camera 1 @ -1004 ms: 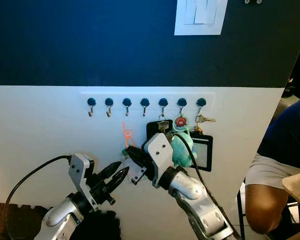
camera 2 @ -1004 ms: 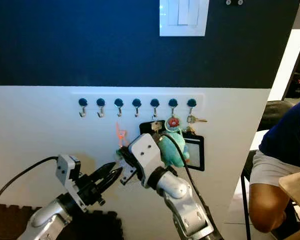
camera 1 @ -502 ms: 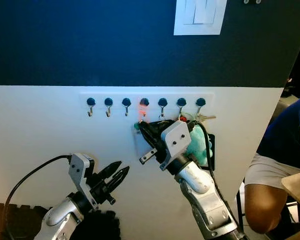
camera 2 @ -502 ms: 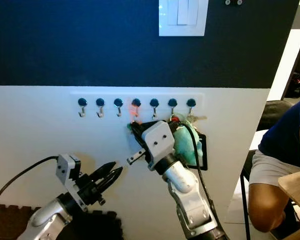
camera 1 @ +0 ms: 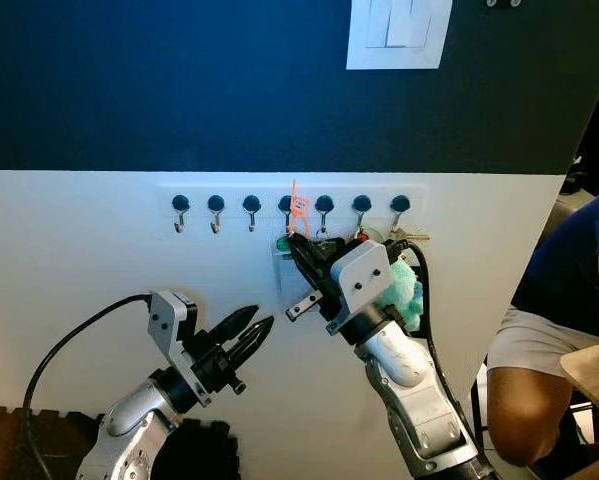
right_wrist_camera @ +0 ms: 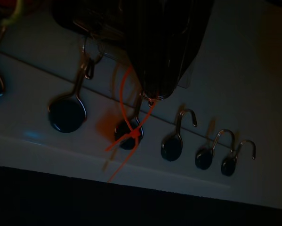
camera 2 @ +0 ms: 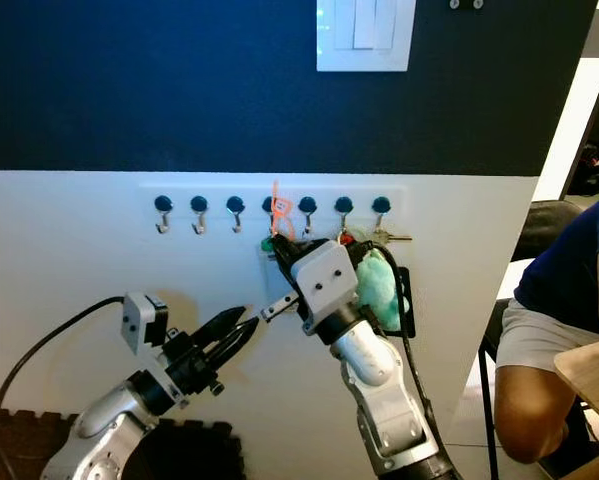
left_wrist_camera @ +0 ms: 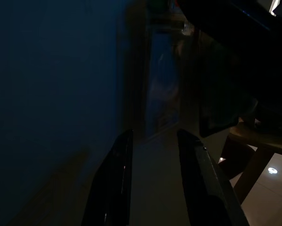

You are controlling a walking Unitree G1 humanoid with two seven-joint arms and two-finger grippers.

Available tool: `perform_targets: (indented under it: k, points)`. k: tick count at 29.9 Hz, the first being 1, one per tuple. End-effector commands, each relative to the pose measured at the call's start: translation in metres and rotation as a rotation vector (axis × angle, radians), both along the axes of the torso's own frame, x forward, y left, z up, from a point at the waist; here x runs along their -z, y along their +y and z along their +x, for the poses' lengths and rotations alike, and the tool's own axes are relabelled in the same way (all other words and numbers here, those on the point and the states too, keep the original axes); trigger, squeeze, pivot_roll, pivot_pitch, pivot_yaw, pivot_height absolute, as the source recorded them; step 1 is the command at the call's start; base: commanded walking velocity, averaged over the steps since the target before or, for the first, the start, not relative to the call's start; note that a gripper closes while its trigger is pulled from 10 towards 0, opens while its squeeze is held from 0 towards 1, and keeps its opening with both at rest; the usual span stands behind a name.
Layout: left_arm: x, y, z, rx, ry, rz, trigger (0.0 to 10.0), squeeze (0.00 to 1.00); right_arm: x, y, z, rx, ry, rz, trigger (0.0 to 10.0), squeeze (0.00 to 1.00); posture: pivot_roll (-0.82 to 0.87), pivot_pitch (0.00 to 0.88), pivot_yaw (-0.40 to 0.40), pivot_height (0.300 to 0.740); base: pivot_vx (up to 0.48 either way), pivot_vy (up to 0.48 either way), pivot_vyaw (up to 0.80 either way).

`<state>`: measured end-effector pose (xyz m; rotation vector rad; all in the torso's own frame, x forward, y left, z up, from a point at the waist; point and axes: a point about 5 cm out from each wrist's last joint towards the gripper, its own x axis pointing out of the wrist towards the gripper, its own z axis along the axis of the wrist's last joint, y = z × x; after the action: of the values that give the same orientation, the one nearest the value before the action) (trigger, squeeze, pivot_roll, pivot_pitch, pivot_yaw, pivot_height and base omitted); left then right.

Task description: Hang keys on a hook

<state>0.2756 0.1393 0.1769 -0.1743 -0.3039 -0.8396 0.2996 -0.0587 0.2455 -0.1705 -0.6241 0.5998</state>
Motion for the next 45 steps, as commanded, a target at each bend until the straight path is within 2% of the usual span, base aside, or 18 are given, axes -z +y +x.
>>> perform_targets:
  k: [1,5,8,11,19,27,28,35,45]
  points:
    - [-0.004,0.001,0.000,0.003,-0.007,-0.007,10.0,0.00,0.001,0.005,0.000,-0.045,0.029,0.000,10.0,0.00,0.04,0.032,0.015,0.740,0.000,0.000,0.00]
    - [-0.005,0.002,-0.001,0.004,-0.009,-0.007,10.0,0.00,0.010,0.013,-0.001,-0.134,0.077,-0.078,10.0,0.00,0.04,0.032,0.015,0.740,0.000,0.000,0.00]
    - [-0.006,0.002,-0.002,0.006,-0.011,-0.005,10.0,0.00,0.013,0.015,-0.001,-0.151,0.100,-0.101,10.0,0.00,0.04,0.032,0.015,0.740,0.000,0.000,0.00]
    - [-0.007,0.002,-0.003,0.014,-0.023,0.009,10.0,0.00,0.019,0.016,-0.001,-0.166,0.143,-0.172,10.0,0.00,0.04,0.031,0.011,0.740,0.000,0.000,0.00]
    - [-0.007,0.000,-0.004,0.028,-0.037,0.037,10.0,0.00,0.018,0.013,0.000,-0.175,0.162,-0.164,10.0,0.00,0.04,0.031,0.012,0.740,0.000,0.000,0.00]
    - [-0.010,0.001,-0.004,0.032,-0.045,0.036,10.0,0.00,0.001,0.009,-0.006,-0.172,0.048,-0.100,10.0,0.00,0.04,0.030,0.013,0.740,0.000,0.000,0.00]
    - [-0.012,0.001,-0.004,0.024,-0.061,0.037,10.0,0.00,-0.004,0.006,-0.008,-0.154,-0.003,-0.086,10.0,0.00,0.04,0.032,0.012,0.740,0.000,0.000,0.00]
    - [-0.014,0.002,-0.004,0.019,-0.074,0.036,10.0,0.00,-0.014,0.003,-0.012,-0.119,-0.105,-0.083,10.0,0.00,0.03,0.028,0.009,0.740,0.000,0.000,0.00]
    - [-0.013,0.003,-0.004,0.025,-0.070,0.041,10.0,0.00,-0.008,-0.004,-0.003,-0.037,-0.057,-0.081,10.0,0.00,0.04,0.015,0.009,0.740,0.000,0.000,0.00]
